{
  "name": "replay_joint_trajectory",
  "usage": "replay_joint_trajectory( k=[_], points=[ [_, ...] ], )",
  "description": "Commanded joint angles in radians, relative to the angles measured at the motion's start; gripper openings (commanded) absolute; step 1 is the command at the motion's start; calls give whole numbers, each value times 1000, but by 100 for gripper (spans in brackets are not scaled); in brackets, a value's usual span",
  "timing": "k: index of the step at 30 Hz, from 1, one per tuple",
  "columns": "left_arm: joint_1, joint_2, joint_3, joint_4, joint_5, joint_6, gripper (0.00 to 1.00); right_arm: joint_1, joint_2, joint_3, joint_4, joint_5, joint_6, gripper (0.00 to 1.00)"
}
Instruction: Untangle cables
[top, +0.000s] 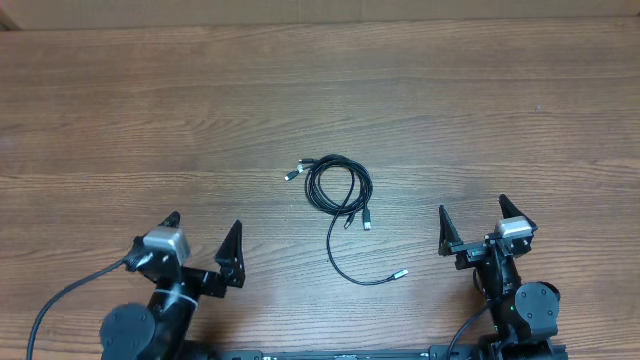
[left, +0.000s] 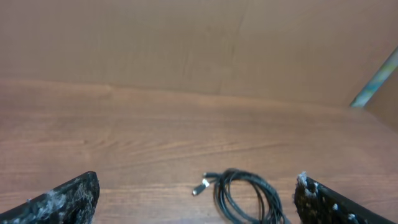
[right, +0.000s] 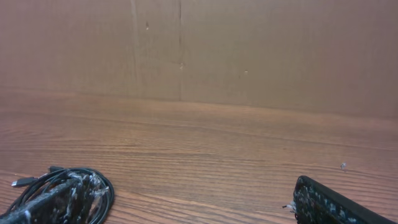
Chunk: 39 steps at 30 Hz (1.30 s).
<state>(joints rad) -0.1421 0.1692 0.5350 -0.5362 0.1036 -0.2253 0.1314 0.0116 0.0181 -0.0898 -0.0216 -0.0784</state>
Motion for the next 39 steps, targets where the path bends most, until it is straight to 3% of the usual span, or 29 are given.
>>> replay_joint_trajectory(
  k=[1, 19, 39],
  points=[
    [4, 25, 16, -15, 1, 8, 99, -2, -9, -10, 6, 2, -2, 100],
    [4, 26, 16, -512, -5, 8, 100, -2, -8, -10, 6, 2, -2, 100],
    [4, 27, 15, -510, -7, 9, 100, -2, -8, -10, 6, 2, -2, 100]
  ],
)
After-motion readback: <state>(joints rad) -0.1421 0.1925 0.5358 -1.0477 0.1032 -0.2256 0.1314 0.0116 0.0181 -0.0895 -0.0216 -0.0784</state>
